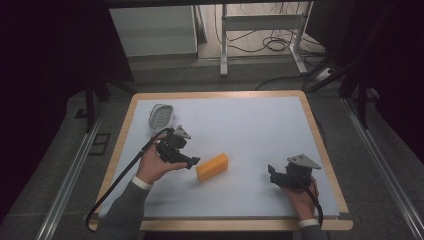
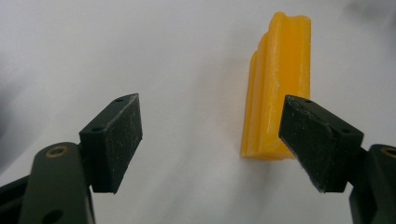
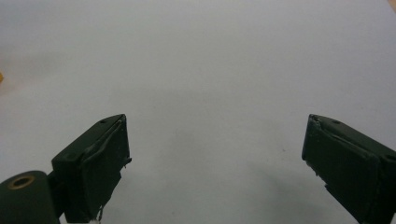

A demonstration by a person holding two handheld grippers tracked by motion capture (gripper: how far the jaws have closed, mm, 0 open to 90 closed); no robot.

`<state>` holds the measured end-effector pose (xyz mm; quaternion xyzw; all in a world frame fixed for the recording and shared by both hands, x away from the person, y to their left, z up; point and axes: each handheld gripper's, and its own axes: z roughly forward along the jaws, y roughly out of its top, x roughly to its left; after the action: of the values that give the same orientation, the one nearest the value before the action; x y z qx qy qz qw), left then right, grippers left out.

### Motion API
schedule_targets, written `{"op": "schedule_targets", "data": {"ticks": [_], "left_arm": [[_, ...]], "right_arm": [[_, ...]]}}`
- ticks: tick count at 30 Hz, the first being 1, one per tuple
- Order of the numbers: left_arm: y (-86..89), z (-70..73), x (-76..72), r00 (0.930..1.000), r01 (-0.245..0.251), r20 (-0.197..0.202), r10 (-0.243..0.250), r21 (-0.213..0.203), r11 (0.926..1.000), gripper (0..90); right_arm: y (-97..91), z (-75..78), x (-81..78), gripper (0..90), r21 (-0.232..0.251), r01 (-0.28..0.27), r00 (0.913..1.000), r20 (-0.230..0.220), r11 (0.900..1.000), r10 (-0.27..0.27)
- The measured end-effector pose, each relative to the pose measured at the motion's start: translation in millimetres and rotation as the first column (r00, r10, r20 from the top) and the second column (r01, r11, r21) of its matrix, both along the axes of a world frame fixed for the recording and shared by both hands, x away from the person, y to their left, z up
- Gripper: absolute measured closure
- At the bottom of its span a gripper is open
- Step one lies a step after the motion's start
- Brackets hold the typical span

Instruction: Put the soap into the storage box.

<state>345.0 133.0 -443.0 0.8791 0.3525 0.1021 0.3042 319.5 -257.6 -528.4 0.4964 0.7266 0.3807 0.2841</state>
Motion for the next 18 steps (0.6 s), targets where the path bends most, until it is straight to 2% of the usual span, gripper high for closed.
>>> {"op": "schedule_targets", "data": {"ticks": [10,13,18], "left_arm": [[-7.8,-6.1,0.9,0.9997,0.012,-0.019,-0.012,-0.004,0.9999,22.7],[-12.5,-6.4,0.9,0.9998,0.017,-0.013,-0.017,0.019,0.9997,22.3],[-22.0,-1.8,0.5,0.9992,0.039,-0.009,-0.039,0.002,0.9992,23.0]], "right_arm": [[0.5,-0.1,0.0,7.7,-0.002,0.003,1.0,0.0,1.0,-0.003],[0.4,-0.1,0.0,7.7,-0.002,0.003,1.0,0.001,1.0,-0.003],[0.4,0.0,0.0,7.7,-0.003,0.003,1.0,0.002,1.0,-0.003]]}}
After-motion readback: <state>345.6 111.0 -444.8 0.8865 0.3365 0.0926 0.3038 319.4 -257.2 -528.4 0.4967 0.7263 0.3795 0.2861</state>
